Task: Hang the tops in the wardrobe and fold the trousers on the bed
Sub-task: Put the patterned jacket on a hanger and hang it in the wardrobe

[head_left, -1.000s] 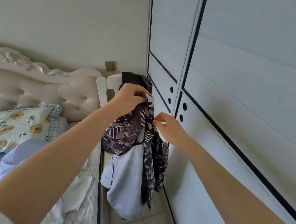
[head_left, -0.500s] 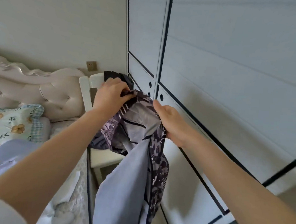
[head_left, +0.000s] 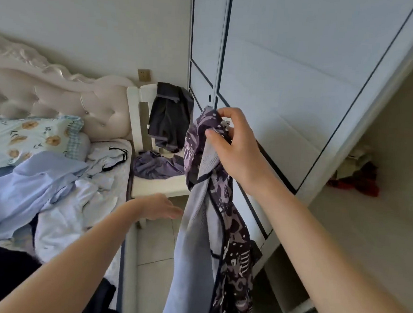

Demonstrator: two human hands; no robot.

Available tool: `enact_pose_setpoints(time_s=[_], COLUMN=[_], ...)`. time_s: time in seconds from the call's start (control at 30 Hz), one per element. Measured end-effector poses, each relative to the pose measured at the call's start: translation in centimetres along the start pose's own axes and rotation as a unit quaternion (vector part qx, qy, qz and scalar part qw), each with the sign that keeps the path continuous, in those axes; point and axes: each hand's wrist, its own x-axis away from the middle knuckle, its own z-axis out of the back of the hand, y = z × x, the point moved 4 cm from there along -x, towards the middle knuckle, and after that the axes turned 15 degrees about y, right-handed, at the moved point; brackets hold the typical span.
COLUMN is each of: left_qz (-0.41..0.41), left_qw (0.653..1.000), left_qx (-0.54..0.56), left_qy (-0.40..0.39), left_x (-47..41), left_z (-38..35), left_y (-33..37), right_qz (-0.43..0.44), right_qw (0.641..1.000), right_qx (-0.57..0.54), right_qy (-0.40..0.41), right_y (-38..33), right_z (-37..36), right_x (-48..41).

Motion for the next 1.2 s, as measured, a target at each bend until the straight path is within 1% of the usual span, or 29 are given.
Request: enact_pose_setpoints(time_s=[0.13,0.17,0.23,0.27,0.3,0.33,0.4,0.47,0.5,0.53,0.57,0.6,0.63,0.67,0.73,0.8,0.87,0.93,1.03,1.13,1.2], left_qz=[0.018,0.019,-0.003,-0.012,-0.002,0.027,0.099,0.145,0.165,0.187,0.186,0.157,0.114,0.068,0.003,-0.057,-0.109,-0.158,-0.209,-0.238,-0.257], left_qw=[0.994,0.99,0.977,0.967,0.955,0.936,0.886,0.84,0.822,0.812,0.83,0.864,0.894,0.915,0.944,0.97,0.976,0.969,0.96,0.95,0.951], left_qx=[0.105,0.132,0.195,0.238,0.289,0.348,0.453,0.519,0.54,0.548,0.521,0.474,0.43,0.395,0.323,0.215,0.144,0.117,0.073,0.098,0.081], left_qy=[-0.02,-0.036,-0.082,-0.088,-0.071,-0.042,0.01,0.056,0.072,0.08,0.074,0.065,0.047,0.045,0.072,0.101,0.121,0.147,0.169,0.175,0.155], left_x=[5.2,5.9,6.5,6.7,7.0,6.6,6.7,7.3,7.8,8.3,9.0,9.8,10.1,10.1,10.0,9.9,9.8,9.9,10.6,12.0,13.2], left_z=[-4.6,-5.5,-7.4,-8.2,-8.6,-9.0,-9.6,-9.4,-9.3,-9.5,-9.5,-9.2,-9.0,-8.5,-6.1,-3.4,-0.6,2.1,5.2,7.2,8.4], left_y=[1.8,1.8,1.7,1.8,1.7,1.5,1.7,2.6,3.0,3.2,3.2,3.2,2.6,1.9,0.1,-0.7,-0.8,-1.1,-1.0,0.8,2.0], right_qz=[0.025,0.029,0.026,0.017,0.005,-0.01,-0.04,-0.074,-0.089,-0.1,-0.109,-0.114,-0.116,-0.115,-0.106,-0.097,-0.081,-0.062,-0.048,-0.033,-0.028], right_qw=[1.0,1.0,0.999,0.998,0.996,0.993,0.984,0.972,0.966,0.962,0.958,0.955,0.953,0.952,0.954,0.96,0.972,0.98,0.984,0.973,0.95], right_qx=[-0.004,-0.01,-0.027,-0.034,-0.042,-0.052,-0.069,-0.082,-0.085,-0.087,-0.085,-0.079,-0.072,-0.062,-0.024,0.013,0.05,0.099,0.156,0.226,0.308], right_qy=[-0.001,0.008,0.038,0.057,0.079,0.105,0.161,0.208,0.226,0.24,0.251,0.261,0.269,0.276,0.281,0.261,0.216,0.164,0.076,-0.003,-0.051], right_y=[-2.3,-2.8,-3.6,-3.9,-4.1,-4.3,-4.3,-4.2,-4.2,-4.1,-4.1,-4.0,-3.9,-3.7,-3.2,-2.5,-1.7,-1.4,-1.6,-1.8,-1.6], right_z=[2.3,2.8,4.0,4.5,5.1,5.7,6.8,7.7,8.0,8.4,8.7,9.1,9.6,10.1,11.1,11.9,12.3,12.5,12.9,13.0,13.1], right_x=[3.1,3.8,4.8,5.3,5.6,5.9,6.6,7.2,7.5,7.7,7.9,8.0,8.2,8.5,9.2,10.0,10.7,11.3,11.6,11.8,12.0])
